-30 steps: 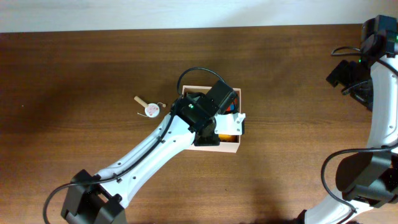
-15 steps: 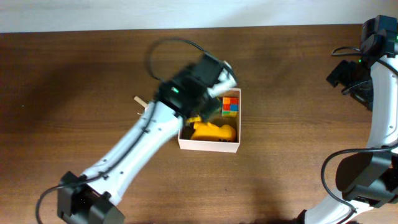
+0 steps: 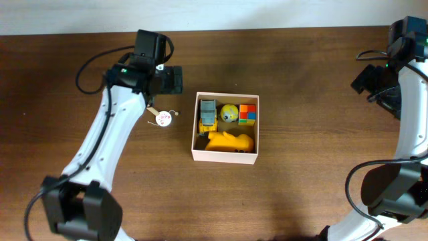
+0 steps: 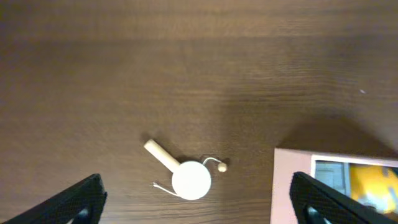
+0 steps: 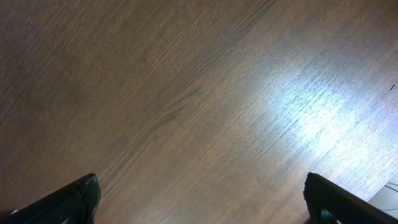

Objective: Pack container
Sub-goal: 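Raise the left gripper and move it over the white rattle, then lower the left gripper and grasp the rattle's wooden handle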

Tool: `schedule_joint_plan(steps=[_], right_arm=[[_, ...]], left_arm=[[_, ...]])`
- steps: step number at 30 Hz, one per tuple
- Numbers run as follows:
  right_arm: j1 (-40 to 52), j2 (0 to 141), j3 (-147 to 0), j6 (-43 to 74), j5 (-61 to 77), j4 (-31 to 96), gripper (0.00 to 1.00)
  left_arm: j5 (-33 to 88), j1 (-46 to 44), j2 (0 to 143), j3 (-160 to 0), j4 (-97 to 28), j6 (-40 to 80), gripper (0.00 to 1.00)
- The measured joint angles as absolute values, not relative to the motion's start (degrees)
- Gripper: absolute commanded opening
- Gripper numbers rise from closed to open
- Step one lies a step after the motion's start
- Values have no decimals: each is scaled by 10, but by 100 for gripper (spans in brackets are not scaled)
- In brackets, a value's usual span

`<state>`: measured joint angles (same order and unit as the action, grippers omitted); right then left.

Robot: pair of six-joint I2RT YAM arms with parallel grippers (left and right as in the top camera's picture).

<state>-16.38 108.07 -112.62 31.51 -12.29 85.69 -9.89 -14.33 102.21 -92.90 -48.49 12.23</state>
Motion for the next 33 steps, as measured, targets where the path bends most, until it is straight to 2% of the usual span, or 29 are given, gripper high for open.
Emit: schedule_joint_plan(steps=[9, 15, 21, 33], right_arm=[[-164, 1081, -1126, 315, -123, 857, 99], [-164, 1081, -1126, 315, -123, 857, 99], [-164, 1081, -1126, 315, -123, 857, 99], [-164, 1081, -1126, 315, -123, 857, 99]], left_arm=[[-124, -142, 1169, -929, -486, 348, 96], [-134, -130, 1182, -927, -486, 461, 99], [-131, -110, 1195, -927, -486, 515, 100], [-48, -82, 1227, -927, -488, 529, 99]])
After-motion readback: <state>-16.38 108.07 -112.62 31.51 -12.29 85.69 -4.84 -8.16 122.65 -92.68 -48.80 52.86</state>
